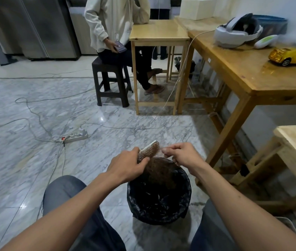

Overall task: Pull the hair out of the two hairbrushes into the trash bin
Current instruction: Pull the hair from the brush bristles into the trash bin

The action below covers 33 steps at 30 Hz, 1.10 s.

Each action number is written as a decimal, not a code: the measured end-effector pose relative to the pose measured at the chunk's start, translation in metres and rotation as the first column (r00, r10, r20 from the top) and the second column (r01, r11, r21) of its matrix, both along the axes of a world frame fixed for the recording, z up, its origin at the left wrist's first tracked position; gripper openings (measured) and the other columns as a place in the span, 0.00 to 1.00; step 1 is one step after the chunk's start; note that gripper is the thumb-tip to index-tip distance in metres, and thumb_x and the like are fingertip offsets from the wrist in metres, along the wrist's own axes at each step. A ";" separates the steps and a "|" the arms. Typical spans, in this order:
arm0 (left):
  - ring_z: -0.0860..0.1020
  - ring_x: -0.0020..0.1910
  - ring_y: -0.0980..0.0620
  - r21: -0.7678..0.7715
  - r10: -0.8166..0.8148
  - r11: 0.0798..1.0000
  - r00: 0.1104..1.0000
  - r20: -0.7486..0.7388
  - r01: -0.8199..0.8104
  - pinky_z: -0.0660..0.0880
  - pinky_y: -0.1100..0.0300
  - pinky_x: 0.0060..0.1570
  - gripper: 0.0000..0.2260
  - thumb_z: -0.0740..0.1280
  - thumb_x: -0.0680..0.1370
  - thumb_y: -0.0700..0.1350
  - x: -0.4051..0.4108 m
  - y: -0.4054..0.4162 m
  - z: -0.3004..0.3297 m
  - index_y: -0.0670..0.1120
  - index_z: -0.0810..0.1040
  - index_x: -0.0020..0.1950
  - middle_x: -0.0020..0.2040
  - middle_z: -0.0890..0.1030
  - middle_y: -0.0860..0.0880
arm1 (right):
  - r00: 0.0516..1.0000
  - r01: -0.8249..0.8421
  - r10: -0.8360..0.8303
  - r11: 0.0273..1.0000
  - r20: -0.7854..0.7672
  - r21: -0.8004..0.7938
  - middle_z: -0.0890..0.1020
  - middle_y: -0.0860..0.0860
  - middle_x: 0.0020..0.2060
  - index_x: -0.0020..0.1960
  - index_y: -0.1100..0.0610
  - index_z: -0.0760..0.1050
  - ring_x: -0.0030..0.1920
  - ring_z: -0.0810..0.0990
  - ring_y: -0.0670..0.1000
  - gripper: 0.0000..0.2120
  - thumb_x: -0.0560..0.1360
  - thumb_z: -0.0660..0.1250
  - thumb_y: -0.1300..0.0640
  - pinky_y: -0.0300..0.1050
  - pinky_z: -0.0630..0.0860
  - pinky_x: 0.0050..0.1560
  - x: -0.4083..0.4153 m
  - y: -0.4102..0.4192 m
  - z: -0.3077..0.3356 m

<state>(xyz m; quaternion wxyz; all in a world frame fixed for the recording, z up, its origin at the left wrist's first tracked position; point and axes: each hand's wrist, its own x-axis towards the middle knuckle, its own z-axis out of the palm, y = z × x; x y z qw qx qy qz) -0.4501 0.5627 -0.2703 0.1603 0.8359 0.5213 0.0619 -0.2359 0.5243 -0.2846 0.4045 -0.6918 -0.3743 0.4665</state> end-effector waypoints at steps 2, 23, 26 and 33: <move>0.77 0.38 0.47 -0.013 0.002 1.000 1.000 0.003 -0.002 0.68 0.55 0.32 0.17 0.59 0.79 0.64 -0.006 0.002 0.000 0.50 0.69 0.48 0.39 0.79 0.50 | 0.992 0.115 -0.114 0.993 0.048 -0.012 0.87 0.56 0.39 0.46 0.62 0.87 0.20 0.72 0.39 0.06 0.75 0.76 0.59 0.32 0.66 0.23 0.009 0.003 -0.003; 0.78 0.41 0.43 0.061 -0.103 0.992 0.991 -0.085 0.108 0.73 0.52 0.37 0.16 0.60 0.79 0.61 -0.004 0.000 0.002 0.49 0.68 0.48 0.42 0.80 0.47 | 0.996 -0.026 0.029 0.999 0.085 -0.045 0.85 0.58 0.39 0.47 0.67 0.85 0.25 0.74 0.42 0.15 0.74 0.77 0.53 0.32 0.66 0.24 -0.006 0.005 0.005; 0.75 0.38 0.45 0.045 -0.116 0.992 0.989 -0.091 0.121 0.72 0.53 0.36 0.17 0.59 0.79 0.62 -0.011 -0.001 0.001 0.49 0.67 0.46 0.39 0.78 0.48 | 0.985 0.030 -0.023 0.999 0.171 -0.036 0.88 0.58 0.39 0.41 0.65 0.86 0.31 0.80 0.43 0.13 0.74 0.78 0.54 0.36 0.72 0.33 0.001 0.007 0.000; 0.77 0.39 0.43 0.051 -0.101 0.993 0.991 -0.091 0.106 0.73 0.52 0.36 0.17 0.57 0.81 0.61 -0.002 0.001 0.005 0.47 0.67 0.47 0.39 0.78 0.47 | 0.943 0.275 -0.261 0.960 0.207 -0.045 0.89 0.50 0.41 0.34 0.58 0.86 0.50 0.85 0.50 0.12 0.71 0.77 0.51 0.51 0.81 0.57 0.011 0.020 -0.009</move>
